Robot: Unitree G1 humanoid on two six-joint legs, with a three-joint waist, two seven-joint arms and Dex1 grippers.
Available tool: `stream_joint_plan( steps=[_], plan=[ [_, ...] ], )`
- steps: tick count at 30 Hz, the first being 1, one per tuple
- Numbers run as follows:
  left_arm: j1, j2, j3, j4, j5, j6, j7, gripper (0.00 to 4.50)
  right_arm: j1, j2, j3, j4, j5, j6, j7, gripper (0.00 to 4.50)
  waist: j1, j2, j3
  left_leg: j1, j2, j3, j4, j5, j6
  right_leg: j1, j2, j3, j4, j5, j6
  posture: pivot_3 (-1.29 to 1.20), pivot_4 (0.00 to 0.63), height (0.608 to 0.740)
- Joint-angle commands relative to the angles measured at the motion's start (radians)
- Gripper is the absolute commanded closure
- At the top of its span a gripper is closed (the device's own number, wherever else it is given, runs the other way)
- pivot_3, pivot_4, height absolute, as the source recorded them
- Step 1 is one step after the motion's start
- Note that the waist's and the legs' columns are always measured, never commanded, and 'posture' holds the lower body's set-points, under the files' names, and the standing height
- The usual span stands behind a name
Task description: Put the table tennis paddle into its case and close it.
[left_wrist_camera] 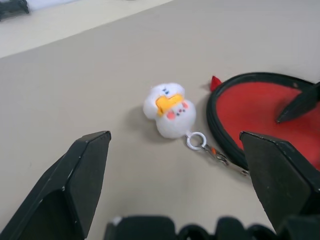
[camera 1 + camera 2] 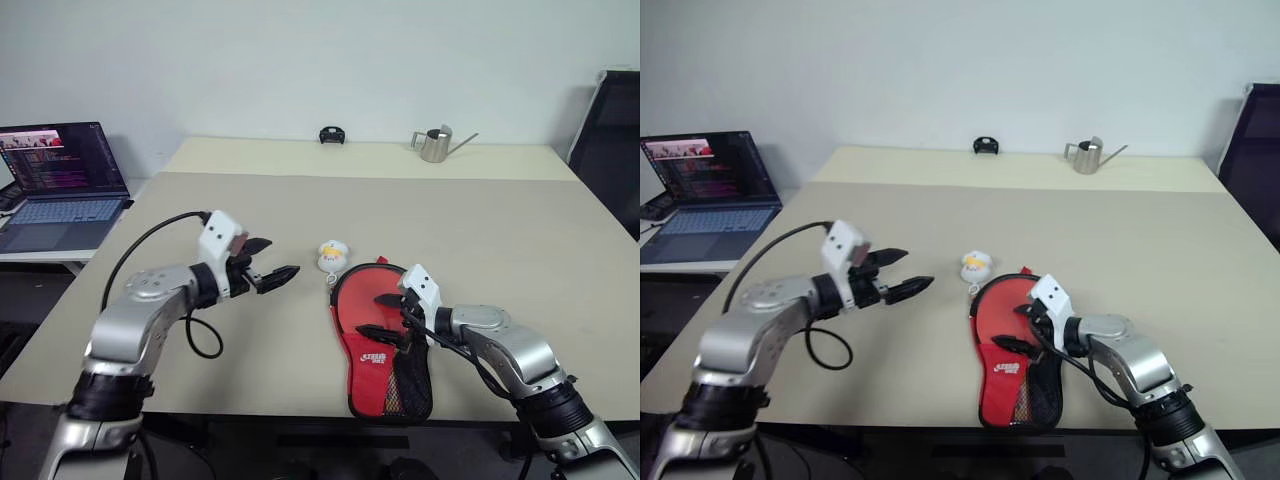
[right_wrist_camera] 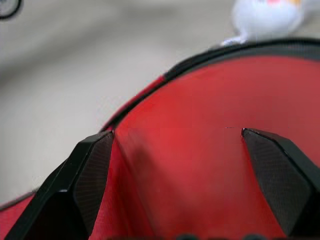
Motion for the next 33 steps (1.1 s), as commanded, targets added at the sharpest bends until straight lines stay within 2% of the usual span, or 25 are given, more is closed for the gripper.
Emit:
stream_joint_plan(
  steps=[1, 6, 16, 21, 26, 27, 29, 33],
  plan=[
    [-0.098, -0.020, -0.053, 0.096, 0.052, -0.031, -0.019, 0.00, -0.002, 0.001, 0.004, 0.052, -0.052, -0.010, -0.022, 0.04, -0.002, 0.000, 0.000, 0.000, 0.000, 0.000, 0.000, 0.000, 0.000, 0.000, 0.000, 0.000, 0.000, 0.000, 0.000, 0.00, 0.150, 0.740],
    [-0.279, -0.116, -0.110, 0.342, 0.114, -0.093, -0.037, 0.00, 0.006, 0.016, -0.009, 0.074, -0.071, -0.012, -0.038, 0.04, 0.000, -0.001, -0.001, 0.000, 0.000, 0.000, 0.001, 0.000, 0.000, 0.000, 0.000, 0.000, 0.000, 0.000, 0.000, 0.00, 0.150, 0.740],
    [-0.563, -0.305, -0.155, 1.003, 0.269, -0.340, -0.077, 0.00, 0.028, 0.057, -0.015, 0.034, -0.072, 0.013, -0.064, 0.04, -0.006, -0.002, -0.001, -0.001, -0.001, 0.000, 0.001, 0.000, 0.000, 0.000, 0.000, -0.001, 0.000, 0.000, 0.000, 0.00, 0.150, 0.740],
    [-0.608, -0.361, -0.151, 1.180, 0.318, -0.391, -0.091, 0.00, 0.047, 0.072, -0.018, 0.008, -0.070, 0.024, -0.082, 0.04, -0.010, -0.002, -0.001, -0.001, -0.001, 0.000, 0.001, 0.000, 0.000, -0.001, 0.000, -0.001, 0.000, 0.000, 0.000, 0.00, 0.150, 0.740],
    [-0.625, -0.390, -0.134, 1.247, 0.342, -0.414, -0.101, 0.00, 0.055, 0.084, -0.026, -0.004, -0.069, 0.031, -0.099, 0.04, -0.010, -0.002, -0.001, -0.001, -0.002, 0.000, 0.001, 0.000, 0.000, 0.000, 0.000, -0.001, 0.000, 0.000, 0.000, 0.00, 0.150, 0.740],
    [-0.627, -0.396, -0.129, 1.253, 0.345, -0.418, -0.100, 0.28, 0.057, 0.085, -0.027, -0.005, -0.068, 0.031, -0.102, 0.00, -0.010, -0.002, -0.001, -0.001, -0.002, 0.000, 0.001, 0.000, 0.000, 0.000, 0.000, -0.001, 0.000, 0.000, 0.000, 0.00, 0.150, 0.740],
    [-0.628, -0.403, -0.121, 1.261, 0.351, -0.425, -0.100, 0.56, 0.061, 0.087, -0.028, -0.008, -0.069, 0.031, -0.109, 0.00, -0.010, -0.002, -0.001, -0.001, -0.002, 0.000, 0.001, 0.000, 0.000, 0.000, 0.000, -0.001, 0.000, 0.000, 0.000, 0.00, 0.150, 0.740],
    [-0.620, -0.415, -0.109, 1.258, 0.358, -0.433, -0.122, 1.97, 0.071, 0.093, -0.031, -0.009, -0.081, 0.024, -0.133, 0.00, -0.010, -0.002, -0.001, -0.001, -0.002, 0.000, 0.001, 0.000, 0.000, 0.000, 0.000, -0.001, 0.001, 0.000, 0.000, 0.00, 0.150, 0.740]
  ],
)
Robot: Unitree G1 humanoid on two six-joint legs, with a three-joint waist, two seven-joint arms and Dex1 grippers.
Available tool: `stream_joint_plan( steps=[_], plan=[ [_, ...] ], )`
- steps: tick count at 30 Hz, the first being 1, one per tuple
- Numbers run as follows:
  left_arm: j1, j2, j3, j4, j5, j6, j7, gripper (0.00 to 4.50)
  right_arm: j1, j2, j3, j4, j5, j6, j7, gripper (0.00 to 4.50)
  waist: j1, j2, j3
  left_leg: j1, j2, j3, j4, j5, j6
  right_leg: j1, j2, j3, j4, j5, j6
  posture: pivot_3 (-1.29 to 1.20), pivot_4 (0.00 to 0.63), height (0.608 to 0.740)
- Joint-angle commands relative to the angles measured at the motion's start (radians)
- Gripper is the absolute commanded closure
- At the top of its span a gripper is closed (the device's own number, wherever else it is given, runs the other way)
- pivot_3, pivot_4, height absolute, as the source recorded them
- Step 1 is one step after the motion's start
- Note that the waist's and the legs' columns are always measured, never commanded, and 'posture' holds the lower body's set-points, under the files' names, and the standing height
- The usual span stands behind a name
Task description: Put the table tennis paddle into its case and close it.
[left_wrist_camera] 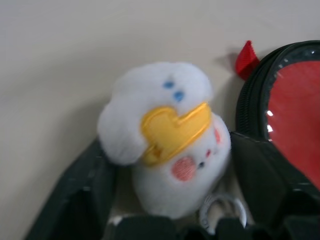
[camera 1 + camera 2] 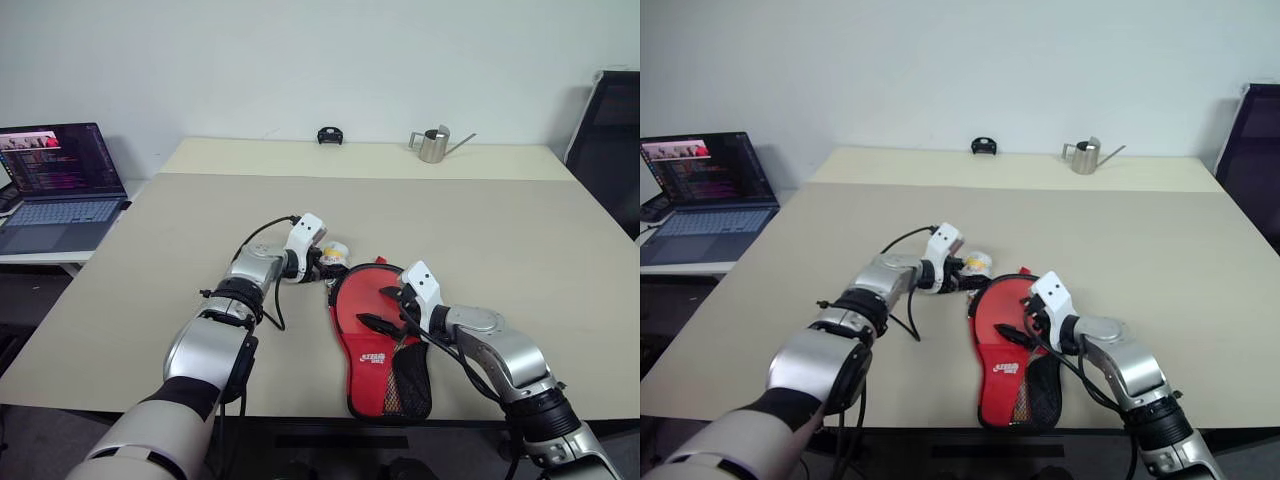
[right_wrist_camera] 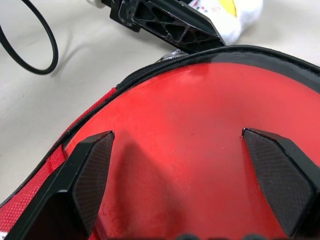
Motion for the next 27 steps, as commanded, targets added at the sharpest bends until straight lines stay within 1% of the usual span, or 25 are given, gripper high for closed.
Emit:
stream_joint_plan(
  steps=[1, 4, 6, 7, 8, 15, 17, 23, 27],
  plan=[
    [-0.008, -0.012, 0.012, -0.003, 0.012, -0.022, -0.031, 2.29, 0.028, 0.006, 0.010, 0.018, -0.026, 0.019, -0.022, 0.00, 0.000, 0.000, 0.000, 0.000, 0.000, 0.000, 0.000, 0.000, 0.000, 0.000, 0.000, 0.000, 0.000, 0.000, 0.000, 0.00, 0.150, 0.740],
    [0.001, -0.007, 0.013, -0.015, 0.018, -0.032, -0.046, 3.44, 0.025, 0.010, 0.004, 0.028, -0.038, 0.018, -0.042, 0.00, 0.000, 0.000, 0.000, 0.000, 0.000, 0.000, 0.000, 0.000, 0.000, 0.000, 0.000, 0.000, 0.000, 0.000, 0.000, 0.00, 0.150, 0.740],
    [0.005, 0.002, 0.019, -0.024, 0.015, -0.035, -0.055, 4.03, 0.024, 0.010, 0.001, 0.032, -0.042, 0.024, -0.049, 0.00, 0.000, 0.000, 0.000, 0.000, 0.000, 0.000, 0.000, 0.000, 0.000, 0.000, 0.000, 0.000, 0.000, 0.000, 0.000, 0.00, 0.150, 0.740],
    [0.008, 0.009, 0.021, -0.032, 0.015, -0.039, -0.062, 4.25, 0.026, 0.011, -0.001, 0.031, -0.042, 0.027, -0.049, 0.00, 0.000, 0.000, 0.000, 0.000, 0.000, 0.000, 0.000, 0.000, 0.000, 0.000, 0.000, 0.000, 0.000, 0.000, 0.000, 0.00, 0.150, 0.740],
    [0.012, 0.015, 0.022, -0.040, 0.016, -0.042, -0.068, 4.34, 0.029, 0.013, -0.003, 0.028, -0.040, 0.030, -0.050, 0.00, 0.000, 0.000, 0.000, 0.000, 0.000, 0.000, 0.000, 0.000, 0.000, 0.000, 0.000, 0.000, 0.000, 0.000, 0.000, 0.00, 0.150, 0.740],
    [0.069, 0.076, 0.053, -0.181, -0.025, 0.009, -0.139, 4.34, 0.048, 0.008, 0.004, 0.019, -0.032, 0.064, -0.046, 0.00, 0.000, 0.000, 0.000, 0.000, 0.000, 0.000, 0.000, 0.000, 0.000, 0.000, 0.000, 0.000, 0.000, 0.000, 0.000, 0.00, 0.150, 0.740],
    [0.109, 0.090, 0.059, -0.262, -0.041, 0.046, -0.162, 4.34, 0.049, 0.013, 0.009, 0.024, -0.027, 0.081, -0.041, 0.00, 0.000, 0.000, 0.000, 0.000, 0.000, 0.000, 0.000, 0.000, 0.000, 0.000, 0.000, 0.000, 0.000, 0.000, 0.000, 0.00, 0.150, 0.740],
    [0.188, 0.108, 0.073, -0.465, -0.084, 0.173, -0.162, 4.34, 0.053, -0.005, 0.074, 0.050, -0.049, 0.081, 0.012, 0.00, 0.000, -0.001, -0.001, 0.000, 0.000, -0.001, 0.000, 0.000, 0.000, 0.000, 0.000, 0.000, 0.000, 0.000, 0.000, 0.00, 0.150, 0.740],
    [0.199, 0.116, 0.063, -0.527, -0.089, 0.212, -0.166, 4.34, 0.062, -0.004, 0.114, 0.054, -0.069, 0.082, 0.025, 0.00, -0.001, -0.003, -0.004, 0.001, 0.001, -0.001, 0.000, 0.000, 0.000, 0.001, 0.000, 0.000, 0.001, 0.000, 0.000, 0.00, 0.150, 0.740]
  ],
)
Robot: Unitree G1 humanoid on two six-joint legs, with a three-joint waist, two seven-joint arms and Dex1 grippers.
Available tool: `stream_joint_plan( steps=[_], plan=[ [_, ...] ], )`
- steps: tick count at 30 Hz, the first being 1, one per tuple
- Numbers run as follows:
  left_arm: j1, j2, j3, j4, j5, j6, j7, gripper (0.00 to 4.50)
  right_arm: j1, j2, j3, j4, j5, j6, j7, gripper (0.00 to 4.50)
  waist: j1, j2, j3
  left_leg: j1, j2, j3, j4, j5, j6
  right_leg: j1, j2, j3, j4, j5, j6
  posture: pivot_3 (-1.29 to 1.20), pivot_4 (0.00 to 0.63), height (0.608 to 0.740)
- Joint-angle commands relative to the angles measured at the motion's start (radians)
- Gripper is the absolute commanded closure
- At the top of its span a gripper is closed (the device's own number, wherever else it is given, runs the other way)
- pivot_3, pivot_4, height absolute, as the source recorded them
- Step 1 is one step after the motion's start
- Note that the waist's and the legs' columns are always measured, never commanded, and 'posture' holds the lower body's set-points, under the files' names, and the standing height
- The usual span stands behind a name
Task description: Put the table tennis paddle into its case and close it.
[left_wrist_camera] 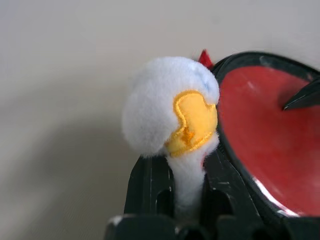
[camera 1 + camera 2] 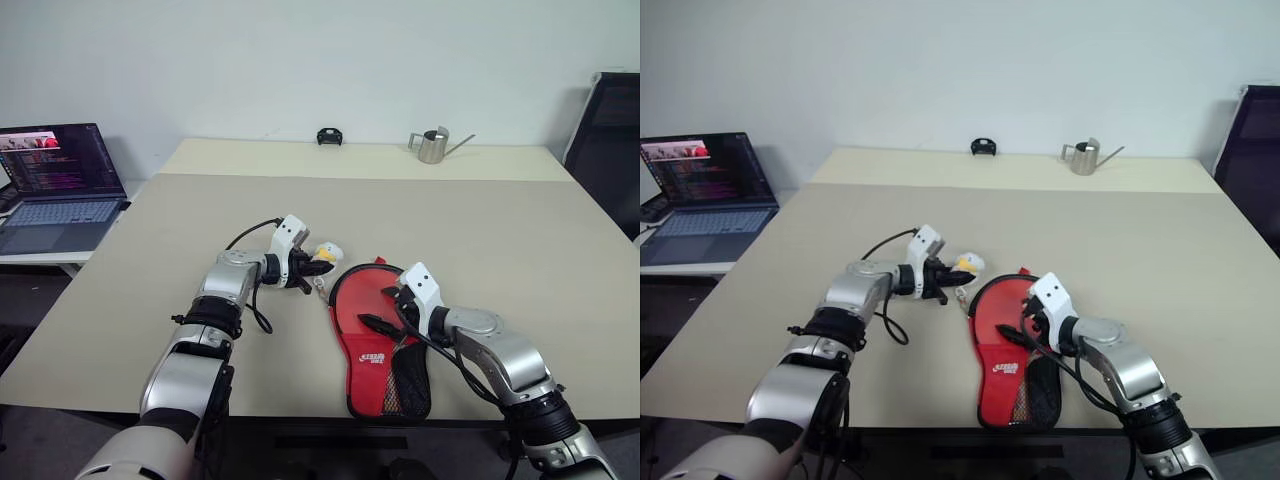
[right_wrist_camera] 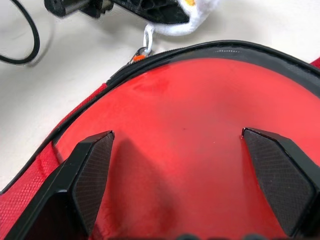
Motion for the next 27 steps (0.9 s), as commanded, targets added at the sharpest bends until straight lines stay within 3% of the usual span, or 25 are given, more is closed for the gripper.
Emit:
stream_joint_plan(
  steps=[1, 15, 27],
  plan=[
    [-0.017, 0.011, 0.000, -0.061, -0.014, 0.008, -0.006, 4.34, 0.057, 0.006, 0.083, 0.070, -0.019, 0.056, 0.028, 0.00, 0.000, -0.002, -0.003, 0.001, 0.000, 0.000, 0.000, 0.000, 0.000, 0.000, 0.000, 0.000, 0.000, 0.000, 0.000, 0.00, 0.150, 0.740],
    [-0.281, -0.113, -0.040, 0.463, 0.143, -0.338, 0.228, 4.34, 0.052, 0.119, 0.091, 0.152, -0.082, 0.036, -0.012, 0.00, -0.004, -0.007, -0.011, 0.013, 0.001, 0.000, -0.001, 0.000, 0.000, 0.011, 0.002, 0.000, 0.000, 0.000, 0.000, 0.00, 0.150, 0.740],
    [-0.351, -0.173, -0.046, 0.564, 0.230, -0.416, 0.358, 4.34, 0.010, 0.140, 0.058, 0.263, -0.112, 0.011, -0.003, 0.00, -0.004, -0.007, -0.013, 0.017, 0.001, 0.000, -0.001, 0.000, 0.000, 0.015, 0.002, -0.001, 0.000, 0.000, 0.001, 0.00, 0.150, 0.740]
  ],
)
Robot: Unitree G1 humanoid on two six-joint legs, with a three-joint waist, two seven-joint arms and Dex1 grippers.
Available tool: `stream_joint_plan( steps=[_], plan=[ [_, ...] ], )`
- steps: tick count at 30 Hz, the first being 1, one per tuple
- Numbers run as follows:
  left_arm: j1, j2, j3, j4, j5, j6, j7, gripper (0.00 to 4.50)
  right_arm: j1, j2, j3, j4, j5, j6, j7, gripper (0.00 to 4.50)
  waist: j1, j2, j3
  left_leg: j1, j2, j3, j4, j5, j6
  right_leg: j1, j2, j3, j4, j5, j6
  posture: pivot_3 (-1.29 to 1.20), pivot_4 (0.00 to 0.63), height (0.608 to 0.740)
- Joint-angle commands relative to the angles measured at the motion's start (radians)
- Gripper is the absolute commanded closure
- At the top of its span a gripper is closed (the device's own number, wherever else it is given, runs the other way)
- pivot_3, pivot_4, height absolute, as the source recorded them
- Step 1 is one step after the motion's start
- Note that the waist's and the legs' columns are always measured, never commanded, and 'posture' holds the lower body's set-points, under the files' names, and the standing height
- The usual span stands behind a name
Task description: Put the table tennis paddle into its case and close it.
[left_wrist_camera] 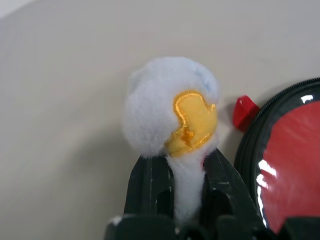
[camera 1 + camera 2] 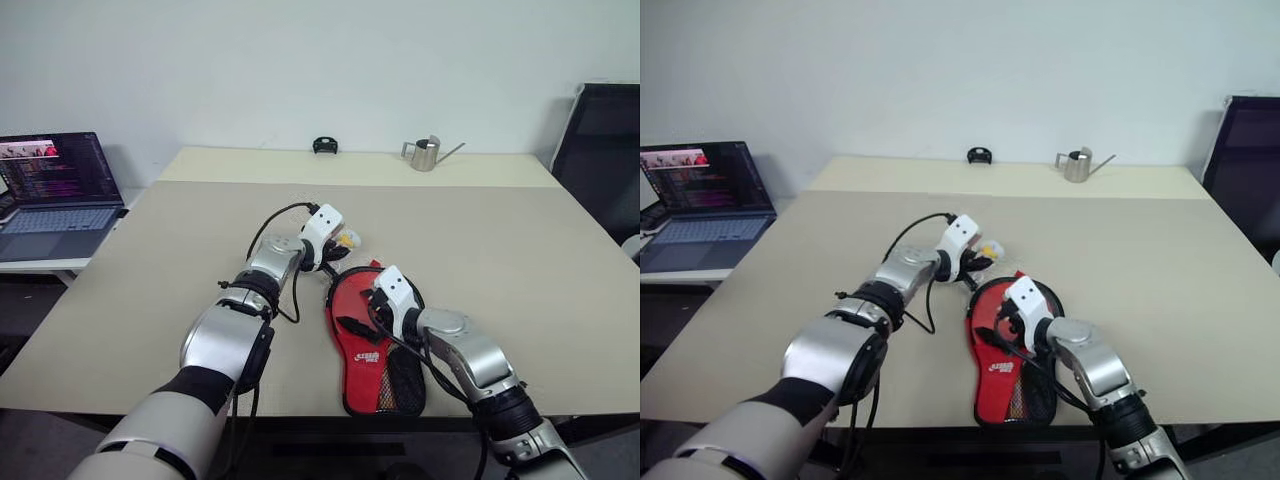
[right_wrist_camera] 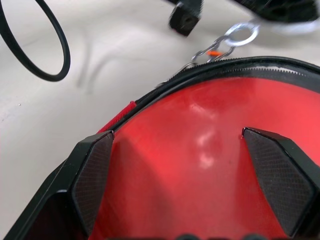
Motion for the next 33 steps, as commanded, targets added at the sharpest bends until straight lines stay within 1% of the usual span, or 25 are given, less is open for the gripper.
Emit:
stream_joint_plan(
  steps=[1, 5, 11, 25, 33],
  plan=[
    [-0.053, -0.011, 0.012, -0.005, 0.023, -0.037, 0.039, 4.34, 0.064, -0.024, 0.039, 0.114, -0.020, 0.073, 0.010, 0.00, 0.000, 0.000, 0.000, 0.001, 0.000, 0.000, 0.000, 0.000, 0.000, 0.001, 0.000, 0.000, 0.000, 0.000, 0.000, 0.00, 0.150, 0.740],
    [-0.071, -0.053, 0.011, 0.007, 0.053, -0.051, 0.118, 4.34, 0.093, -0.059, 0.029, 0.089, -0.019, 0.090, 0.018, 0.00, 0.005, -0.001, -0.001, 0.001, 0.000, 0.000, 0.000, 0.000, 0.000, 0.001, 0.000, 0.000, 0.000, 0.000, 0.000, 0.00, 0.150, 0.740],
    [-0.092, -0.092, -0.006, 0.018, 0.105, -0.085, 0.181, 4.34, 0.164, -0.069, 0.020, -0.003, -0.006, 0.135, -0.008, 0.00, 0.013, 0.000, -0.001, -0.001, -0.002, -0.001, 0.000, 0.000, 0.000, 0.001, -0.002, -0.001, -0.002, 0.000, 0.001, 0.00, 0.150, 0.740],
    [-0.171, -0.178, -0.010, 0.031, 0.205, -0.133, 0.335, 4.34, 0.301, -0.027, 0.007, -0.171, 0.015, 0.217, -0.125, 0.00, 0.024, -0.001, -0.001, -0.002, -0.003, -0.002, -0.001, 0.000, 0.000, 0.001, -0.003, -0.002, -0.003, -0.002, 0.003, 0.00, 0.150, 0.740],
    [-0.199, -0.237, -0.040, 0.037, 0.270, -0.150, 0.386, 4.34, 0.361, 0.029, 0.012, -0.246, 0.020, 0.254, -0.205, 0.00, 0.029, -0.001, -0.001, -0.004, -0.003, -0.003, -0.002, 0.000, 0.000, 0.000, -0.003, -0.003, -0.004, -0.002, 0.004, 0.00, 0.150, 0.740]
  ],
)
